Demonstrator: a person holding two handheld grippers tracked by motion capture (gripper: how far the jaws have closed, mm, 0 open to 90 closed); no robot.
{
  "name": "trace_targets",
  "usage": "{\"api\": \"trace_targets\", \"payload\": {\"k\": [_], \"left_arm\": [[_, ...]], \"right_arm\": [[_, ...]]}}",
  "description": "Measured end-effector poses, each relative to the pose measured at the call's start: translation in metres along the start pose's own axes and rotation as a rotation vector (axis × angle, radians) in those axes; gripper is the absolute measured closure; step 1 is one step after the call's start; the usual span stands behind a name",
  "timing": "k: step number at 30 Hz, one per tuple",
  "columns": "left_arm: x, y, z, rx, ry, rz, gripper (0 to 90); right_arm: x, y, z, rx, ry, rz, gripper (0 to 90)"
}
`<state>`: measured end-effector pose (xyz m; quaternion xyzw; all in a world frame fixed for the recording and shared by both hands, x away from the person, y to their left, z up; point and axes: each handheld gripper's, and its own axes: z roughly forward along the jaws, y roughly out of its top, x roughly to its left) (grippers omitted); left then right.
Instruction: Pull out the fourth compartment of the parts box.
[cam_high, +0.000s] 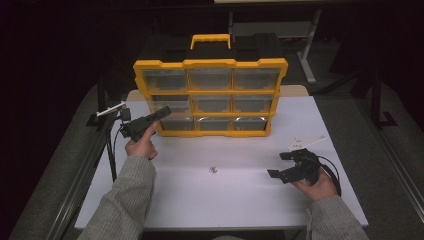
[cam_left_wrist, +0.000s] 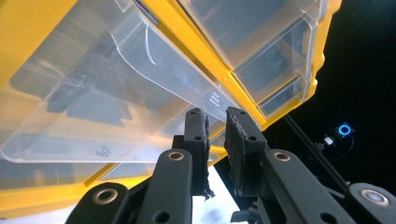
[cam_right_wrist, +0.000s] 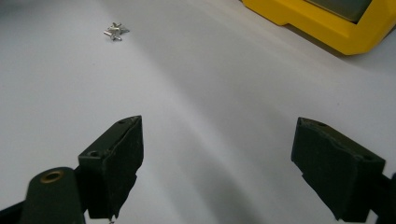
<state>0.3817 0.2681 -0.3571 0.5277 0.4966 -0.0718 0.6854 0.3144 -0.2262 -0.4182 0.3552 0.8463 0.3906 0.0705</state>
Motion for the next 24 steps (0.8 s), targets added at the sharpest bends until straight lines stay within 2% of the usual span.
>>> {"api": "trace_targets", "payload": {"k": [8, 10, 18, 24], "left_arm": [[-0.0025, -0.0013, -0.0018, 0.003, 0.005, 0.006, 77.5], [-0.0016, -0.0007, -0.0023, 0.007, -0.002, 0.008, 77.1], [-0.0053, -0.0025, -0.0047, 0.015, 0.011, 0.02, 76.9], [-0.0072, -0.0044, -0.008, 0.019, 0.003, 0.035, 76.9]], "right_arm": [[0.0011, 0.0012, 0.001, 0.011, -0.006, -0.002, 15.9], [0.0001, 0.001, 0.0018, 0.008, -0.008, -0.022, 15.9], [0.0013, 0.0009, 0.0017, 0.014, -0.004, 0.0, 15.8], [0.0019, 0.0009, 0.0015, 0.013, -0.005, -0.008, 15.8]]}}
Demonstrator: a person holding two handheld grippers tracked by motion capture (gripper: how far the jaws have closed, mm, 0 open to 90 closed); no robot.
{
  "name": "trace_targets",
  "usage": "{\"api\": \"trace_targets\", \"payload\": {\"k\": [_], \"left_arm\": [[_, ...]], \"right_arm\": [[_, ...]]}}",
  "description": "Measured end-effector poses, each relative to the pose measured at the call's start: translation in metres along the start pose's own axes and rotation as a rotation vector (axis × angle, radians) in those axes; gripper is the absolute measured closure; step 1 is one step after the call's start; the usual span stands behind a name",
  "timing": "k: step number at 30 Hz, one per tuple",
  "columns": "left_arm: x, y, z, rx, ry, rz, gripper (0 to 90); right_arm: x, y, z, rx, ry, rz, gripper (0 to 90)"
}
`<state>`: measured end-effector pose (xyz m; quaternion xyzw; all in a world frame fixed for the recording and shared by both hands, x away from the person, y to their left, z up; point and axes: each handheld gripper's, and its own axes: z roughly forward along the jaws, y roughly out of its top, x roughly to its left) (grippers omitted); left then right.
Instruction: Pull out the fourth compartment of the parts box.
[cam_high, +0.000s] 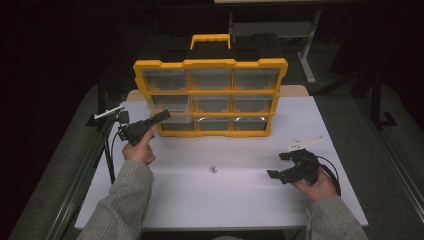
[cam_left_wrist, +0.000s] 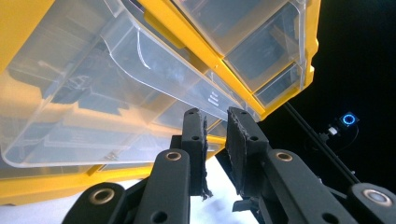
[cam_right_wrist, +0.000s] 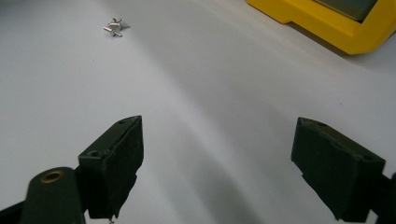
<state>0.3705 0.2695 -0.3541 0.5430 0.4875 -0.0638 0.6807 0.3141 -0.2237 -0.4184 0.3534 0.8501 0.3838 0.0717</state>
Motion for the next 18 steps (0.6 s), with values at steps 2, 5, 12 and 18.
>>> {"api": "trace_targets", "payload": {"k": [2, 5, 12, 18], "left_arm": [[-0.0013, -0.0008, -0.0013, 0.003, 0.006, 0.001, 76.9], [-0.0022, -0.0019, -0.0028, 0.008, 0.003, 0.011, 76.9], [-0.005, -0.0042, -0.0053, 0.009, 0.004, 0.01, 76.8], [-0.0058, -0.0049, -0.006, 0.012, 0.006, 0.017, 76.5]], "right_arm": [[0.0002, 0.0, -0.0001, 0.0, 0.0, 0.001, 15.8], [0.0004, 0.0, -0.0002, 0.0, 0.001, 0.001, 15.8], [0.0007, 0.0, 0.0009, 0.007, 0.005, -0.002, 15.8], [0.0013, 0.0005, 0.002, 0.011, 0.006, -0.004, 15.8]]}}
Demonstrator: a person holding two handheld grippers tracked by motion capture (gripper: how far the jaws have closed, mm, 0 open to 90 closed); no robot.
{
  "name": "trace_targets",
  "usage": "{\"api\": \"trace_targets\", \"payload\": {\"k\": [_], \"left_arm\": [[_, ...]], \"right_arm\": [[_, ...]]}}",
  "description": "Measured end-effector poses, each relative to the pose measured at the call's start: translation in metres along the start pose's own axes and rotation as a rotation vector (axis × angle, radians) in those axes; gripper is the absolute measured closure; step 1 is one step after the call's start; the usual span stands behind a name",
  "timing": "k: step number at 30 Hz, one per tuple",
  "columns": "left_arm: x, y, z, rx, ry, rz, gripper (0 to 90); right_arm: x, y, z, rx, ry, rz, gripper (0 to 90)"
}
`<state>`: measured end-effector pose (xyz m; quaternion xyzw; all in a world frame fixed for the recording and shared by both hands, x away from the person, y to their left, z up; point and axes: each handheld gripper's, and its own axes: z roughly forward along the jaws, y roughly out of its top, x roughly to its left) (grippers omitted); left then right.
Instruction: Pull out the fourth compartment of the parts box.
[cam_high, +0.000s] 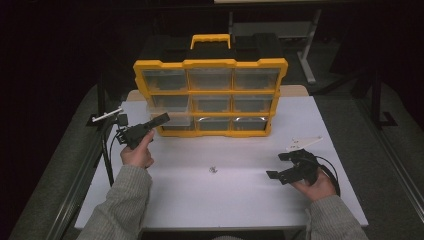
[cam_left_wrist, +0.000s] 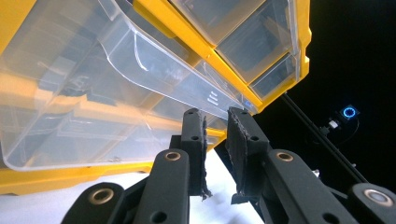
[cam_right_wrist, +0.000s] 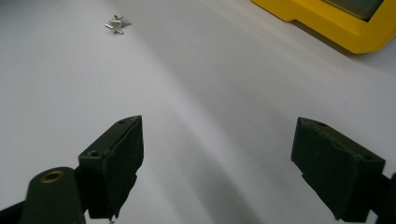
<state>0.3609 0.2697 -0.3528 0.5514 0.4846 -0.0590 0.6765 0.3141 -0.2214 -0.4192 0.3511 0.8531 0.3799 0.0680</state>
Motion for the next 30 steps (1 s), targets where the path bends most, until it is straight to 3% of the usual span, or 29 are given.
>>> {"api": "trace_targets", "payload": {"k": [6, 11, 17, 22, 24, 28, 30], "left_arm": [[0.001, 0.001, 0.0, 0.017, 0.001, 0.023, 72.6], [-0.003, 0.002, -0.008, 0.053, 0.049, 0.089, 66.7], [-0.015, 0.008, -0.016, 0.143, 0.09, 0.23, 62.2], [-0.023, 0.017, -0.018, 0.217, 0.043, 0.307, 57.0], [-0.028, 0.022, -0.018, 0.249, 0.038, 0.363, 55.8], [-0.036, 0.035, -0.018, 0.319, -0.043, 0.451, 51.9], [-0.04, 0.042, -0.018, 0.363, -0.045, 0.508, 50.3]], "right_arm": [[0.0, 0.0, 0.0, 0.001, 0.001, -0.003, 16.0], [0.001, 0.002, -0.001, 0.001, -0.004, -0.021, 16.1], [0.004, 0.004, -0.004, 0.011, -0.017, -0.055, 16.5], [0.006, 0.006, -0.005, 0.02, -0.01, -0.058, 16.8], [0.007, 0.007, -0.006, 0.023, -0.013, -0.062, 16.8], [0.007, 0.009, -0.007, 0.022, -0.013, -0.076, 18.2], [0.009, 0.011, -0.01, 0.024, -0.025, -0.09, 18.4]]}}
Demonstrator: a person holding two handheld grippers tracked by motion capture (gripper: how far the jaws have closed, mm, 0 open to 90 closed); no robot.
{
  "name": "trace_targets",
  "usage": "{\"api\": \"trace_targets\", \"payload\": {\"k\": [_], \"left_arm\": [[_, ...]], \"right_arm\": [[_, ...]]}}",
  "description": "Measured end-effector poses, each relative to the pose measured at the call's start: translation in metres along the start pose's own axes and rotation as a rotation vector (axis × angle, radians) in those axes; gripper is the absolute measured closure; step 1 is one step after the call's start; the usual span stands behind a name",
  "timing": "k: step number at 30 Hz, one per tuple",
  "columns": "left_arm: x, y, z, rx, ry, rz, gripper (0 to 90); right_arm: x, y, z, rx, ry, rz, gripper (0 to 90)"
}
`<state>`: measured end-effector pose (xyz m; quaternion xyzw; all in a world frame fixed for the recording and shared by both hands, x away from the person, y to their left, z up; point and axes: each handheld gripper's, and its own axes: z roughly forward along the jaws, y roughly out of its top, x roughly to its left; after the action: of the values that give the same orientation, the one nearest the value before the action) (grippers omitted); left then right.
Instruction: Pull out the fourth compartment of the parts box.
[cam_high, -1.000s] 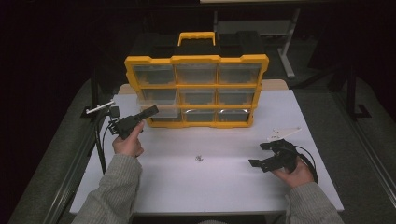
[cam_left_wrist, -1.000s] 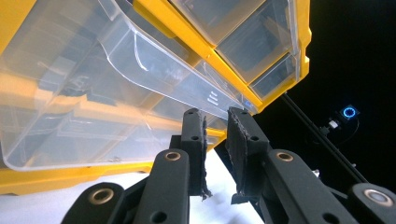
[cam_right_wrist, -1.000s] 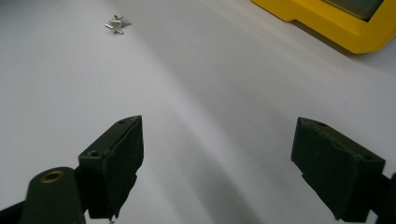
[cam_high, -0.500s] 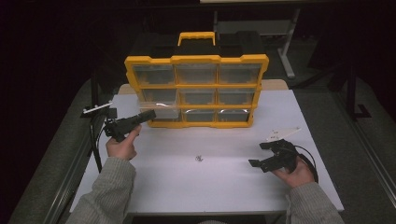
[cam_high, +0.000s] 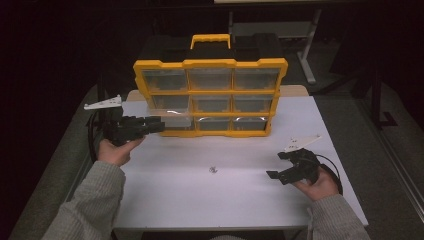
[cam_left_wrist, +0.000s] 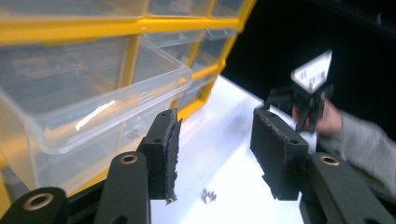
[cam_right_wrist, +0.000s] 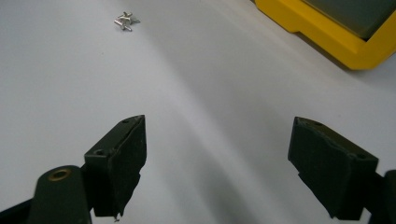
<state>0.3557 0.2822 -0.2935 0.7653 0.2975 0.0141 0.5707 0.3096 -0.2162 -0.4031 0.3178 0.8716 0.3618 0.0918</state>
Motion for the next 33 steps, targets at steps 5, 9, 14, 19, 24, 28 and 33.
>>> {"api": "trace_targets", "payload": {"k": [5, 9, 14, 19, 24, 28, 33], "left_arm": [[-0.002, 0.021, -0.004, 0.086, 0.008, 0.126, 48.6], [-0.004, 0.037, -0.002, 0.155, 0.028, 0.239, 47.5], [-0.001, 0.055, 0.009, 0.227, 0.038, 0.321, 43.5], [0.003, 0.066, 0.022, 0.293, 0.041, 0.37, 44.4], [0.005, 0.071, 0.032, 0.347, 0.067, 0.431, 46.0], [0.008, 0.072, 0.04, 0.395, 0.092, 0.463, 46.0], [0.012, 0.07, 0.046, 0.439, 0.101, 0.471, 49.2]], "right_arm": [[0.001, 0.002, -0.004, -0.01, 0.001, -0.005, 18.8], [-0.002, 0.0, -0.005, -0.009, 0.004, -0.001, 18.8], [-0.004, 0.001, -0.006, -0.015, 0.006, -0.005, 18.6], [-0.006, -0.001, -0.007, -0.021, 0.012, 0.0, 19.4], [-0.004, -0.001, -0.004, 0.001, 0.015, -0.012, 19.8], [-0.003, 0.0, -0.001, 0.012, 0.021, -0.021, 20.0], [-0.003, 0.0, -0.001, 0.01, 0.02, -0.023, 20.1]]}}
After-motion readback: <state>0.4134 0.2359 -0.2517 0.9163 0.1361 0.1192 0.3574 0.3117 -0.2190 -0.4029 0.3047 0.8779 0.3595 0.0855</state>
